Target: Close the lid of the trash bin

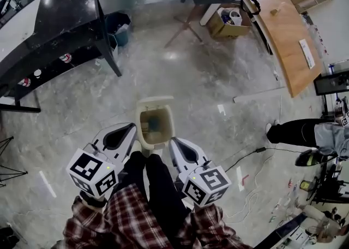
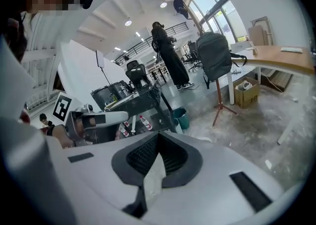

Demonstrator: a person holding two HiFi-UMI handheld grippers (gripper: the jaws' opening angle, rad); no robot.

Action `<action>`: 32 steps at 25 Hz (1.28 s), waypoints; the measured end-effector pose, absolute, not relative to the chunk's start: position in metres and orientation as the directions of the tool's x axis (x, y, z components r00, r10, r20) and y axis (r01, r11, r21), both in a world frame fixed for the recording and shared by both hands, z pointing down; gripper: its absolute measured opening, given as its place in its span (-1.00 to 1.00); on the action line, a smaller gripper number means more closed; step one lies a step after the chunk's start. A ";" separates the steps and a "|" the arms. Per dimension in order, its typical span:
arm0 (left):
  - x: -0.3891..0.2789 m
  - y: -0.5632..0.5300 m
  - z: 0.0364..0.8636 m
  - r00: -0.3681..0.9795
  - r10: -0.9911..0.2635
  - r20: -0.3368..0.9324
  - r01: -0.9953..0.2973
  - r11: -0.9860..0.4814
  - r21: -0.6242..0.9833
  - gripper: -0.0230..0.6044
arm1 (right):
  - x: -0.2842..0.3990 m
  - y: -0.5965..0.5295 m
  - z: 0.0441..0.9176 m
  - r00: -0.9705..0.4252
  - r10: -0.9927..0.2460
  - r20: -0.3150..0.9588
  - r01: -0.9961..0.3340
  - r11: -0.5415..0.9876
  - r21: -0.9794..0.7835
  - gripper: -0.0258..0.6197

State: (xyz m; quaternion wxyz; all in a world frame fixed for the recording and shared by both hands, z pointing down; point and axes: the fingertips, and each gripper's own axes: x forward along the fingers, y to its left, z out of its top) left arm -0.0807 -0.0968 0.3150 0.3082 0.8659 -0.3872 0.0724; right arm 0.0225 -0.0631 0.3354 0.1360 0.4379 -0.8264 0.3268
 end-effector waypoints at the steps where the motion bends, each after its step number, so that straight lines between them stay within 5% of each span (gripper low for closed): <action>1: -0.078 -0.097 0.326 0.687 -0.624 0.373 -0.718 -0.504 0.480 -0.89 | 0.024 -0.063 0.346 -0.581 -0.628 0.517 -0.811 0.400 -0.426 -0.88; 20: -0.026 -0.153 0.490 0.713 -0.551 0.434 -0.701 -0.536 0.471 -0.89 | 0.048 -0.085 0.522 -0.608 -0.530 0.592 -0.792 0.346 -0.503 -0.88; 32: -0.028 -0.227 0.522 0.754 -0.418 0.507 -0.632 -0.670 0.389 -0.89 | 0.039 -0.088 0.537 -0.635 -0.491 0.596 -0.769 0.334 -0.545 -0.88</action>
